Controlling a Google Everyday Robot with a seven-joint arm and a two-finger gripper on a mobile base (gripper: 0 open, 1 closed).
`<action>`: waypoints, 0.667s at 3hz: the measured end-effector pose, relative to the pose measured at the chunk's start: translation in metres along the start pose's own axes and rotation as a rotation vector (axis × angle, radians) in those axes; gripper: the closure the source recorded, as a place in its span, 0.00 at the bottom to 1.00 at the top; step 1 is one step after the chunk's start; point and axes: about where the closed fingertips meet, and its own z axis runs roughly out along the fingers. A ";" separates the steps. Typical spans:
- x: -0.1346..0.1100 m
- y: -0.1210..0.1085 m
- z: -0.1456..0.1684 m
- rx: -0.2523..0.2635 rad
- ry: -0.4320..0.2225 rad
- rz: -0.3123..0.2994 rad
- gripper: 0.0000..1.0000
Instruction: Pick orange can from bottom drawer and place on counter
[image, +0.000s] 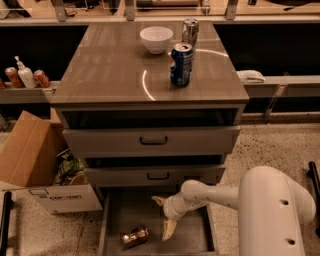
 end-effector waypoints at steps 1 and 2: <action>-0.005 -0.001 0.026 0.009 0.008 -0.027 0.00; -0.007 -0.003 0.055 -0.006 0.001 -0.049 0.00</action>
Offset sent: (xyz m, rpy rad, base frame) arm 0.0034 0.0595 -0.0613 0.0025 -0.0336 0.0680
